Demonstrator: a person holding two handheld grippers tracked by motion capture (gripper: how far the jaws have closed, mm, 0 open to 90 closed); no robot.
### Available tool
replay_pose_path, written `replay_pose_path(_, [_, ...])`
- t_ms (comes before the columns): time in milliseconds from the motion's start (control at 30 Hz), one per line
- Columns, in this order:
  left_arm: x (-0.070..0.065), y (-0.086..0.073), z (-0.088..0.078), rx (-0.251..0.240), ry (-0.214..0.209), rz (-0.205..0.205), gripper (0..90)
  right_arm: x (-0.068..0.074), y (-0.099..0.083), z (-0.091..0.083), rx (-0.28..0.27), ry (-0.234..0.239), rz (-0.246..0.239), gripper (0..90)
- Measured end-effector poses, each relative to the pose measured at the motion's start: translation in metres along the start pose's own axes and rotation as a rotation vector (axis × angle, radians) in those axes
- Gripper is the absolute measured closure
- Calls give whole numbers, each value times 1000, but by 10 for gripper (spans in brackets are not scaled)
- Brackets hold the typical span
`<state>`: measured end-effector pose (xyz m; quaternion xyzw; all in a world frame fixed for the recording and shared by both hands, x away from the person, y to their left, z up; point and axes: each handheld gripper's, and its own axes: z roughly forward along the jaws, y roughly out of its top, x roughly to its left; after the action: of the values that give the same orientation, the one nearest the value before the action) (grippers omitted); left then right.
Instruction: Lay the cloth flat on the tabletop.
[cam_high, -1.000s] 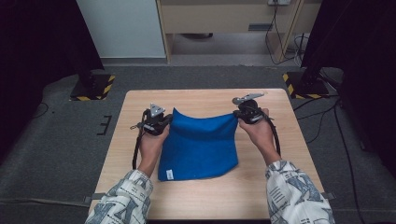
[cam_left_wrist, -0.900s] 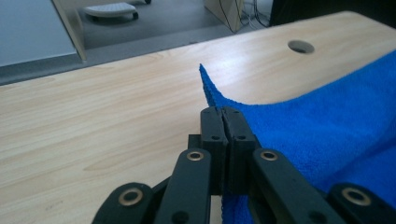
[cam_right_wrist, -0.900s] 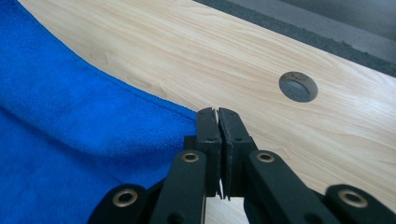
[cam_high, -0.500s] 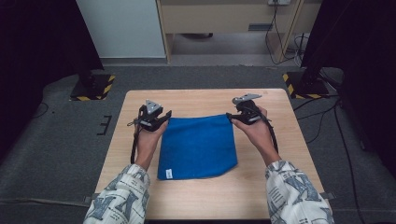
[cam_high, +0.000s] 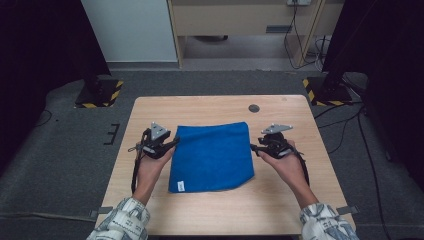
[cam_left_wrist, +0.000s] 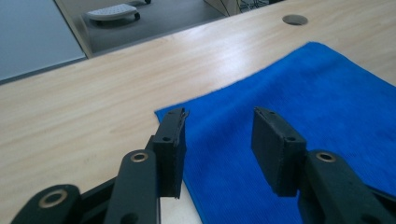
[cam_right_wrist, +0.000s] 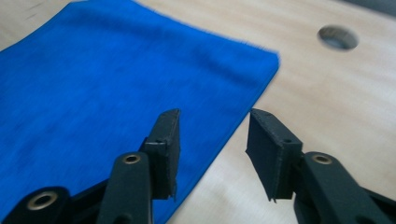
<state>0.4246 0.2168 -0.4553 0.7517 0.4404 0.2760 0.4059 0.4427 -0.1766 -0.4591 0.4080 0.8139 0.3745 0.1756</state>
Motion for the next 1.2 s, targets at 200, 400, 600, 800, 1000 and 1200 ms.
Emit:
replay_pose_path(200, [-8,-21,-14,18,-19,9,547,12,-29,-7,-11,38,20,600])
replay_pose_path(400, [-8,-46,-29,33,-31,-20,548,18,-51,-15,-21,74,32,619])
replay_pose_path(600, [-13,-63,-40,47,-49,-45,535,27,-68,-16,-4,104,30,603])
replay_pose_path(800, [-28,-73,-49,82,-84,11,509,34,-80,-12,34,135,29,551])
replay_pose_path(1000, [-34,-79,-56,93,-106,34,492,34,-85,-5,62,152,39,515])
replay_pose_path(1200, [-35,-80,-53,98,-114,28,487,38,-85,0,94,179,16,574])
